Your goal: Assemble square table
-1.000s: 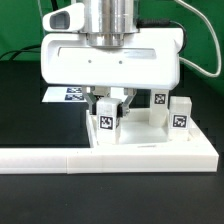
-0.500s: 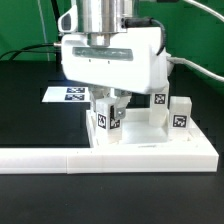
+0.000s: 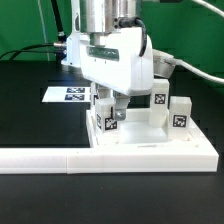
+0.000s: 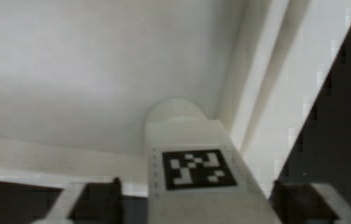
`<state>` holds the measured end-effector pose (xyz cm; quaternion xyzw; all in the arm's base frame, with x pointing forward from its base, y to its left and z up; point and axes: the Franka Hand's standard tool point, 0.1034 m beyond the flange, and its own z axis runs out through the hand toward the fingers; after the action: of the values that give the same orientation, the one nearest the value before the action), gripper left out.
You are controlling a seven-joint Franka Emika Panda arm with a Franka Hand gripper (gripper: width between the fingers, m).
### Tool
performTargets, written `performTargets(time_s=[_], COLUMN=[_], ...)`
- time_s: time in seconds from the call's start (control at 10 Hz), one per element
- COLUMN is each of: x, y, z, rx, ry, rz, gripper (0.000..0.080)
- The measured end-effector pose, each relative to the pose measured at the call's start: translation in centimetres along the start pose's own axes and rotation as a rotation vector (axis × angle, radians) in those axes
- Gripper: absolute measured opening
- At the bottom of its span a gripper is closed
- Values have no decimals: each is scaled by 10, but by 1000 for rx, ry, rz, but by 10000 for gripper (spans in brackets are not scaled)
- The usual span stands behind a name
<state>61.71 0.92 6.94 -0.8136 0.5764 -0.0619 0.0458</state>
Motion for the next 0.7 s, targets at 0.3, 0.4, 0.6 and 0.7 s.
performTargets(time_s=[0.3, 0.4, 0.6, 0.7], x=[2, 3, 6, 6], y=[0, 1, 2, 1], z=[0, 0, 0, 0], rx=[1, 1, 0, 1], ry=[0, 0, 2, 2], rz=[-210, -313, -515, -600], gripper=[639, 639, 648, 649])
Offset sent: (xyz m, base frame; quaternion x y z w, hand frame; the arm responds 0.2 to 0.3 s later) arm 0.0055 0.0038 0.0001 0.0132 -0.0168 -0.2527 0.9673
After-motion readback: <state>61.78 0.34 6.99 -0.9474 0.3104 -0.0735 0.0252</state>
